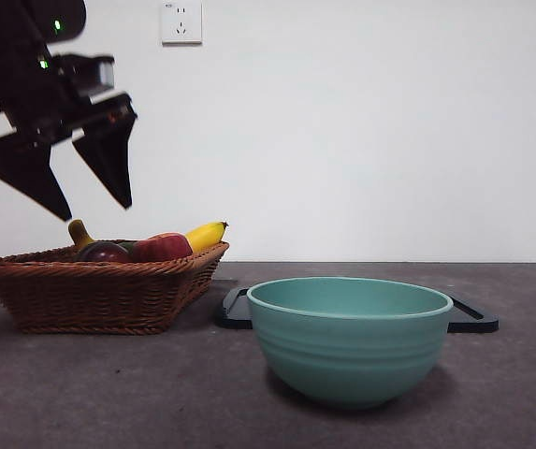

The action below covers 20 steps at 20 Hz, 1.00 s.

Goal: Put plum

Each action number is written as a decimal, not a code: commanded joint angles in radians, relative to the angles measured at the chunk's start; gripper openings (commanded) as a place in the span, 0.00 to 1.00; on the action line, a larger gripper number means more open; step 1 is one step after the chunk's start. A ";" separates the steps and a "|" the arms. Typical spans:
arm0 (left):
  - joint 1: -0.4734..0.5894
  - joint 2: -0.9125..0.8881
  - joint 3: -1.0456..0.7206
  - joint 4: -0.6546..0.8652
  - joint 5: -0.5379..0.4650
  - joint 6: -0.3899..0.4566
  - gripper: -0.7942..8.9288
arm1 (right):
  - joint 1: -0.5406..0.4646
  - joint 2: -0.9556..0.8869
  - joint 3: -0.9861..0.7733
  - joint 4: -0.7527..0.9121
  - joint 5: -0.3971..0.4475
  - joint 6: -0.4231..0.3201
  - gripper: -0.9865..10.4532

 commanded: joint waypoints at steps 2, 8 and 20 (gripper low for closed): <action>-0.004 0.075 0.021 0.045 -0.013 0.029 0.53 | 0.003 0.005 0.021 0.011 -0.001 0.010 0.46; -0.012 0.151 0.021 0.089 -0.025 0.036 0.53 | 0.003 0.005 0.021 0.018 -0.001 0.010 0.46; -0.030 0.175 0.021 0.100 -0.056 0.050 0.30 | 0.003 0.004 0.021 0.023 -0.001 0.010 0.46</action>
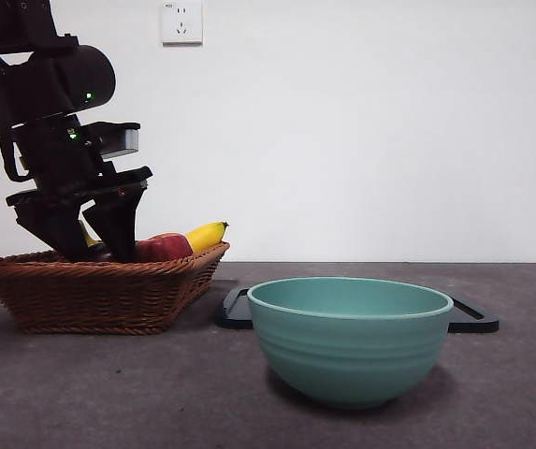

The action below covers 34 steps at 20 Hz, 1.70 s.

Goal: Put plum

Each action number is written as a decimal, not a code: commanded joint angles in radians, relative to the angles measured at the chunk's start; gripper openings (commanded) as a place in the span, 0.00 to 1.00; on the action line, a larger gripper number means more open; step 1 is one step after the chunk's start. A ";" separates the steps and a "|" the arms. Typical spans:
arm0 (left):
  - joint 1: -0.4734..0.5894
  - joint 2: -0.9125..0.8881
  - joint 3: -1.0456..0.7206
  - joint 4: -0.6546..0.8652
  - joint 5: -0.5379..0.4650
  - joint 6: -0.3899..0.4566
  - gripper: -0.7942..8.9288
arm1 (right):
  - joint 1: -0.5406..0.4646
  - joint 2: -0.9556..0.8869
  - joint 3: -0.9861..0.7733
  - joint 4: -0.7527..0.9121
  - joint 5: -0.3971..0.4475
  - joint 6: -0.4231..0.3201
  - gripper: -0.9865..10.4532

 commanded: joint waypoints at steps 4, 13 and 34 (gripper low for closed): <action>-0.005 -0.008 0.044 -0.043 -0.002 0.014 0.30 | 0.003 0.004 0.021 0.014 -0.001 0.010 0.46; -0.187 -0.399 0.048 -0.200 0.018 -0.020 0.30 | 0.003 0.004 0.021 0.031 -0.001 0.010 0.46; -0.677 -0.022 0.048 -0.055 0.032 -0.055 0.30 | 0.003 0.004 0.021 0.029 -0.002 0.010 0.46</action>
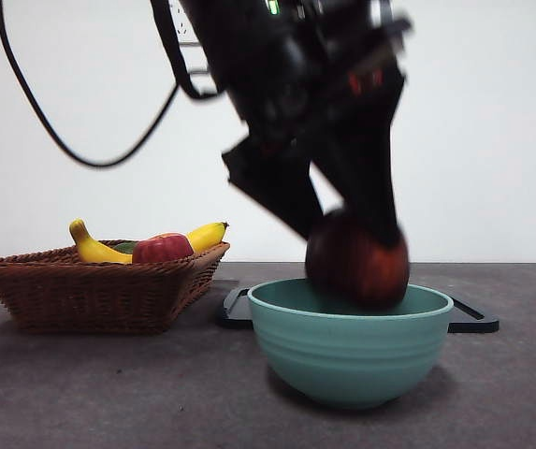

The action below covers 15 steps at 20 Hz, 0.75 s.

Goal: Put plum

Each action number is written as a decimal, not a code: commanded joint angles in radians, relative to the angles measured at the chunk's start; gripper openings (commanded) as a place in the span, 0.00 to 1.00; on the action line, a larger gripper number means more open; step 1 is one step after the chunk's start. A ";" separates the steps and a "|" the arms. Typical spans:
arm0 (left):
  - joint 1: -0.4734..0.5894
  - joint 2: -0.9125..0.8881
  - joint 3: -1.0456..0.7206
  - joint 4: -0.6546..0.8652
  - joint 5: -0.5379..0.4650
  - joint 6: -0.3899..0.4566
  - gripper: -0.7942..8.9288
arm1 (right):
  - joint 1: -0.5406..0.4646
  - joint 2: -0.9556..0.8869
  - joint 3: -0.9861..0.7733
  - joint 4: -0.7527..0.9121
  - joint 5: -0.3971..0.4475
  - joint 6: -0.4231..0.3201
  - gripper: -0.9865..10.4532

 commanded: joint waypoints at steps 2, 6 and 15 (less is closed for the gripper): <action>-0.011 0.073 0.022 0.008 -0.009 0.004 0.30 | 0.003 0.004 0.021 0.009 -0.001 0.010 0.46; -0.012 0.121 0.022 0.026 -0.009 0.006 0.30 | 0.003 0.004 0.021 0.009 -0.002 0.010 0.46; -0.018 0.135 0.023 0.021 -0.009 -0.002 0.47 | 0.003 0.004 0.021 0.009 -0.002 0.010 0.46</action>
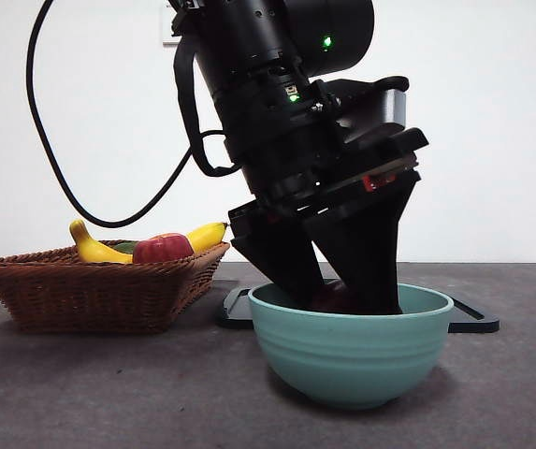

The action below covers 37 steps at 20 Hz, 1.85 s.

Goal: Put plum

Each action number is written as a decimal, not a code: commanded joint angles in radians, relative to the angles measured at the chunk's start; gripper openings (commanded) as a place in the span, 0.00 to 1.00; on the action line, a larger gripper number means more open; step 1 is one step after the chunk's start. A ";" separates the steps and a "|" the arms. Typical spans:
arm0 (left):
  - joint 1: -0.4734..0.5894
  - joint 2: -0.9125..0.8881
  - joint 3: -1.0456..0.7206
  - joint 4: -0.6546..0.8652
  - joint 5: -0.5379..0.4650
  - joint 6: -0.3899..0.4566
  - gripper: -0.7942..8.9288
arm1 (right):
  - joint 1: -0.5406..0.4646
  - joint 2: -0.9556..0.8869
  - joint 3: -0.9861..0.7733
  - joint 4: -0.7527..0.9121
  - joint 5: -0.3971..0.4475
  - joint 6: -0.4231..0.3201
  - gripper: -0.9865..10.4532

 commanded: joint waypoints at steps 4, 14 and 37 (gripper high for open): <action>-0.013 0.006 0.052 -0.016 0.000 -0.003 0.47 | 0.003 0.004 0.021 0.009 -0.001 0.010 0.46; 0.135 -0.306 0.155 -0.074 0.000 -0.032 0.47 | 0.003 0.004 0.021 0.009 -0.001 0.009 0.46; 0.614 -1.008 -0.427 -0.287 0.407 -0.027 0.47 | 0.004 0.005 0.021 0.009 -0.001 0.010 0.46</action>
